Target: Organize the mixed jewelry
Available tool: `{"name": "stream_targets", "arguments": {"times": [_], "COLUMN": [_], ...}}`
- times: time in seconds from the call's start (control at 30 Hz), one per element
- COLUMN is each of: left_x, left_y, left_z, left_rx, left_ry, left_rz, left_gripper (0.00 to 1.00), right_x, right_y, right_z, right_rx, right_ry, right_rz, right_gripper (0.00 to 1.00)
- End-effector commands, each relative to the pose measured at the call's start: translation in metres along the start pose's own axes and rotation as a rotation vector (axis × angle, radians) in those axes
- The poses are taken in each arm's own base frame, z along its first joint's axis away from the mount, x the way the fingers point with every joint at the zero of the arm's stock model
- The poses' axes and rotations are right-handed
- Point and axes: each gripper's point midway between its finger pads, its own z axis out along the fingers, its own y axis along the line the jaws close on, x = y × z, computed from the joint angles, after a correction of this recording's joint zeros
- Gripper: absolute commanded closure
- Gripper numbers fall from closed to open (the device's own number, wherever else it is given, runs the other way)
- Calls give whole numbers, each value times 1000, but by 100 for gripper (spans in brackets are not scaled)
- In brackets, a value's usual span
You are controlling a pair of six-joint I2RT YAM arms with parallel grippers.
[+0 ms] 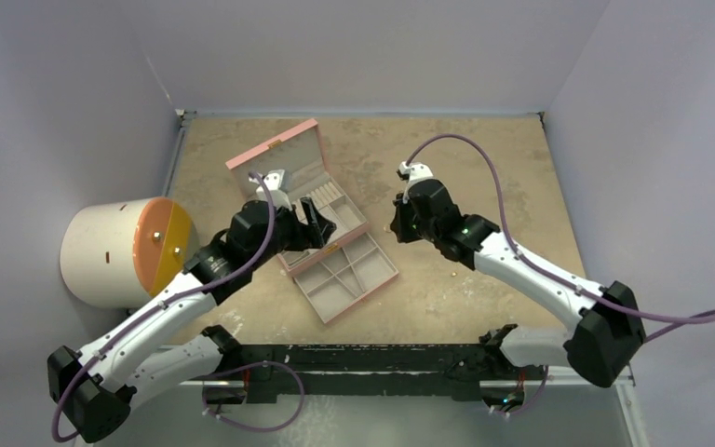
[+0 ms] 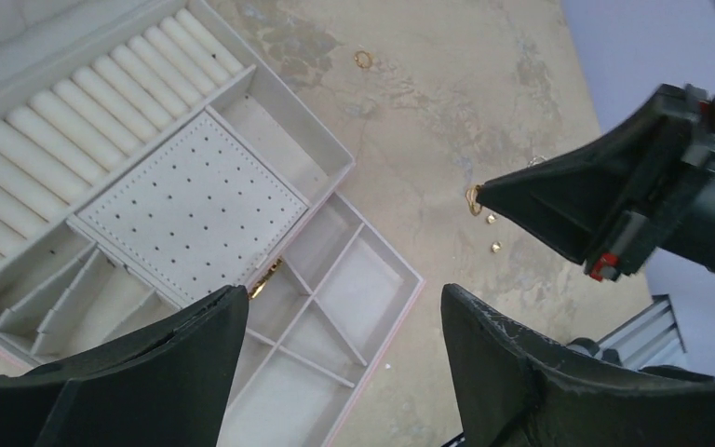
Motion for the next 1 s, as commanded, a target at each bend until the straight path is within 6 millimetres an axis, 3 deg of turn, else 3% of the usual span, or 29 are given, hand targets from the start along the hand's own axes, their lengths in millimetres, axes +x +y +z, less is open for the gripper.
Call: {"name": "stream_targets", "arguments": {"times": [0.0, 0.2, 0.47, 0.67, 0.97], "left_x": [-13, -6, -1, 9, 20], "left_y": [-20, -34, -53, -57, -58], "left_z": [1, 8, 15, 19, 17], "left_rx": [78, 159, 264, 297, 319], "left_ry": [-74, -63, -30, 7, 47], "left_rz": [-217, -379, -462, -460, -425], "left_gripper": [26, 38, 55, 61, 71], "right_x": [-16, -24, -28, -37, -46], "right_y": [25, 62, 97, 111, 115], "right_z": [-22, -39, -42, -44, -45], "right_rx": [-72, -161, -229, -258, -250], "right_ry": [-88, -135, -145, -161, -178], "right_rz": [54, 38, 18, 32, 52], "right_gripper": [100, 100, 100, 100, 100]}}
